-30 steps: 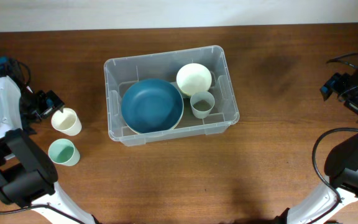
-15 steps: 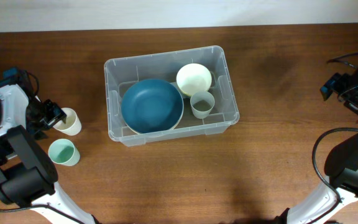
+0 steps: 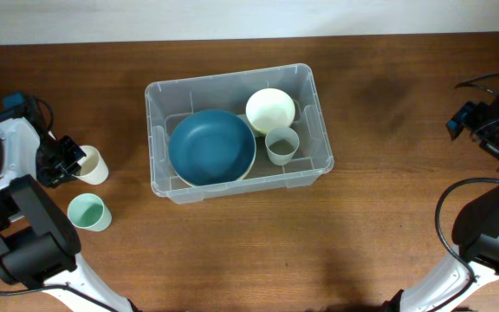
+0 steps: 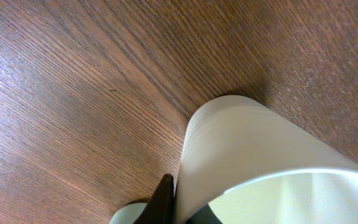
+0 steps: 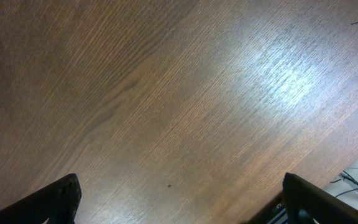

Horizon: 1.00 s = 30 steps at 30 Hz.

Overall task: Pack container
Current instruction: 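Move the left gripper to the white cup and grasp it, then lift the white cup and lower it into the bin's right side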

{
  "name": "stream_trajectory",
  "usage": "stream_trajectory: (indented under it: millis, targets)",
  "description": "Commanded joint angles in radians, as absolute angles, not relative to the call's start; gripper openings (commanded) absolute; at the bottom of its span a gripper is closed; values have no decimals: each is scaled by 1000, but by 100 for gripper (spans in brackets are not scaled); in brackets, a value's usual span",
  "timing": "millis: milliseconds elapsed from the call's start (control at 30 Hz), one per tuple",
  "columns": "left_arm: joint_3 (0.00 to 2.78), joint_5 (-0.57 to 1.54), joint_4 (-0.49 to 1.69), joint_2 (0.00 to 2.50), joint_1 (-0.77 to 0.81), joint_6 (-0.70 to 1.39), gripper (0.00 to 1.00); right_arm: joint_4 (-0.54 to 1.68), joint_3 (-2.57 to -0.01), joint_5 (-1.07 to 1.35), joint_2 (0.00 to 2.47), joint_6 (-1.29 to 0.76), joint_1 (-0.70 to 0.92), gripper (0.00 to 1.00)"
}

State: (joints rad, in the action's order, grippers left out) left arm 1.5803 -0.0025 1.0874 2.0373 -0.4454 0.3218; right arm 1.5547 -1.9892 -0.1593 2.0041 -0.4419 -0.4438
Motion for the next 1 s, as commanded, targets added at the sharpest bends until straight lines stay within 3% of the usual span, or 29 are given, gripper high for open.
stream_trajectory:
  millis: [0, 300, 467, 533, 700, 867, 967]
  targets:
    - [1648, 26, 1103, 2028, -448, 325, 1, 1555, -1986, -165, 2003, -450, -445, 99]
    - [2015, 142, 1277, 2012, -447, 323, 1, 1555, -1986, -165, 2003, -450, -445, 99]
    - [2276, 437, 1333, 1961, -403, 270, 1, 1555, -1986, -165, 2003, -450, -445, 99]
    - [2322, 467, 1353, 1941, -354, 252, 1, 1555, -1986, -165, 2003, -450, -445, 99]
    - [2346, 458, 1399, 1896, -97, 131, 1, 1555, -1986, -165, 2003, -450, -445, 99]
    - [2320, 206, 1404, 1934, 302, 129, 1, 1555, -1986, -165, 2003, -450, -445, 99]
    - [2320, 117, 1403, 1968, 417, 129, 1, 1555, -1986, -165, 2003, -450, -445, 99]
